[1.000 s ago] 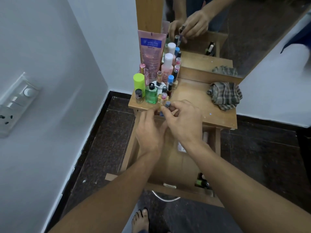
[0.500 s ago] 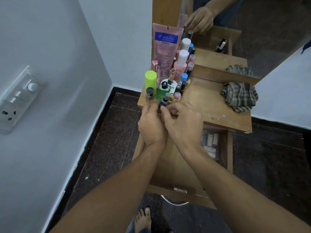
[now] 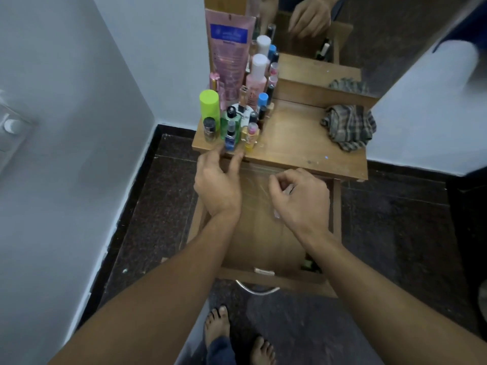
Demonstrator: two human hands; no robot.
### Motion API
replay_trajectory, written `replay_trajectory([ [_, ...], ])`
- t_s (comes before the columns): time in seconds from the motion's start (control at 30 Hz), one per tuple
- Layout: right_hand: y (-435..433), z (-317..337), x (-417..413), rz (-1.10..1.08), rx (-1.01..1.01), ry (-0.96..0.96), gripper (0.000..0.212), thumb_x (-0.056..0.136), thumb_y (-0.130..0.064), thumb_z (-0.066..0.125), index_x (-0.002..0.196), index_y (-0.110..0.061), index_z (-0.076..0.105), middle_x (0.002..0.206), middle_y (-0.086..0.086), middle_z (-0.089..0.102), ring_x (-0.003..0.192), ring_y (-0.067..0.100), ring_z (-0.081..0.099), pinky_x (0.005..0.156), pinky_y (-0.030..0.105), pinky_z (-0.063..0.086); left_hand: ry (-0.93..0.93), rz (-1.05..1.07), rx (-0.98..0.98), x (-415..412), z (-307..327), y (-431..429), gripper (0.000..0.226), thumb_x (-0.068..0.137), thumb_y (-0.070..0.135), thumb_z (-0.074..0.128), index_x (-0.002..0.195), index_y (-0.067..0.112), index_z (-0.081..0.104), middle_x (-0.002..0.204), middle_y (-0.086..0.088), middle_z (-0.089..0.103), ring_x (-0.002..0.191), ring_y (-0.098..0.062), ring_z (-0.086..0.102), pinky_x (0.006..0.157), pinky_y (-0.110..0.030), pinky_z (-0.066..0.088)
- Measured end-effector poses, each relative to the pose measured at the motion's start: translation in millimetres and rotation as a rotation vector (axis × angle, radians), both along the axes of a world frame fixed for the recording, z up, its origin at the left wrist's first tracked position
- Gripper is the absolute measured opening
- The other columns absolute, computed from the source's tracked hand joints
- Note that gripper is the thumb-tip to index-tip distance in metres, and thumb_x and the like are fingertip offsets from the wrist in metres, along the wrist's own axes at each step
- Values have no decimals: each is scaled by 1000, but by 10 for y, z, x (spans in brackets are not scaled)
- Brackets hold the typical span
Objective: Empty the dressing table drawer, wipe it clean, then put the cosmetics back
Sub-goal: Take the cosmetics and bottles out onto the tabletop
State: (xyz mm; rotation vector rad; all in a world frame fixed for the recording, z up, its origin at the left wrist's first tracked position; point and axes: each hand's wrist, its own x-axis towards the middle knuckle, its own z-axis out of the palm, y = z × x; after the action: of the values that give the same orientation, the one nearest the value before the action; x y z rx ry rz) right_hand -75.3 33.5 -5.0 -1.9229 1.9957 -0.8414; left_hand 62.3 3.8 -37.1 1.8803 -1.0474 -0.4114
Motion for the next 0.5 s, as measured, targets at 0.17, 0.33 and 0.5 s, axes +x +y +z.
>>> replay_trajectory([
  [0.17, -31, 61, -656, -152, 492, 180, 19, 89, -31, 60, 94, -23, 77, 93, 5, 74, 86, 29, 67, 73, 36, 56, -72, -109, 81, -311, -136, 450, 22, 94, 30, 69, 112, 15, 70, 108, -1, 67, 91, -15, 63, 78, -32, 52],
  [0.33, 114, 49, -862, 217, 735, 653, 29, 86, -31, 69, 110, -15, 67, 109, 9, 65, 97, 30, 66, 75, 37, 53, -135, -440, 355, -710, -209, 745, 15, 94, 21, 65, 108, 22, 70, 108, 3, 68, 96, -19, 64, 84, -30, 48],
  [0.5, 211, -20, -903, 469, 681, 853, 26, 91, -31, 66, 111, -15, 64, 113, 8, 64, 102, 29, 64, 69, 34, 41, -101, -637, 540, -905, -236, 829, 20, 91, 21, 65, 110, 26, 70, 111, 6, 69, 103, -17, 63, 91, -29, 50],
])
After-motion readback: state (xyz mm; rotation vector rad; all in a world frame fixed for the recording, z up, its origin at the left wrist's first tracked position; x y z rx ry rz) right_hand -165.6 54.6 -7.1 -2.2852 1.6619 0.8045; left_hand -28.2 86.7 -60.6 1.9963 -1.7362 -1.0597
